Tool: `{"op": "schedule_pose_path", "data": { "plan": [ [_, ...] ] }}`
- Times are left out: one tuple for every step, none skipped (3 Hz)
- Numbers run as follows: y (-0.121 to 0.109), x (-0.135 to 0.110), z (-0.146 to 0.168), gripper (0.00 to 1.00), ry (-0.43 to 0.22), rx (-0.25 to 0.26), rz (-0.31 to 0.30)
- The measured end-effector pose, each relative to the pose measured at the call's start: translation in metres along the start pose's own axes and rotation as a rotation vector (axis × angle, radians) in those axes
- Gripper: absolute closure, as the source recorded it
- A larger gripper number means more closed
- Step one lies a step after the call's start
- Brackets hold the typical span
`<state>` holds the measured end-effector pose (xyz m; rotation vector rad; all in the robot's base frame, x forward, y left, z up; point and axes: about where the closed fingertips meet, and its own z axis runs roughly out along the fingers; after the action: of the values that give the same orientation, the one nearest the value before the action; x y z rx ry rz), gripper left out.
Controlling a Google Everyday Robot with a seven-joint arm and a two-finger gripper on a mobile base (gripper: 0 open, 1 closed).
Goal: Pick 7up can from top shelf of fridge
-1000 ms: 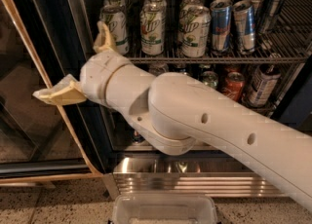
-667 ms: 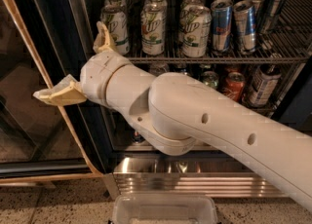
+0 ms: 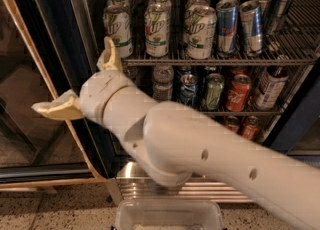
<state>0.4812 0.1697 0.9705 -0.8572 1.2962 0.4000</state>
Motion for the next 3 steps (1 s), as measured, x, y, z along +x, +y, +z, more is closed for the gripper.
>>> {"op": "schedule_pose_path", "data": {
  "plan": [
    [0.035, 0.008, -0.026, 0.00, -0.023, 0.051, 0.052],
    [0.080, 0.011, -0.044, 0.00, -0.100, 0.069, 0.062],
    [0.073, 0.019, -0.050, 0.00, -0.095, 0.132, 0.034]
  ]
}}
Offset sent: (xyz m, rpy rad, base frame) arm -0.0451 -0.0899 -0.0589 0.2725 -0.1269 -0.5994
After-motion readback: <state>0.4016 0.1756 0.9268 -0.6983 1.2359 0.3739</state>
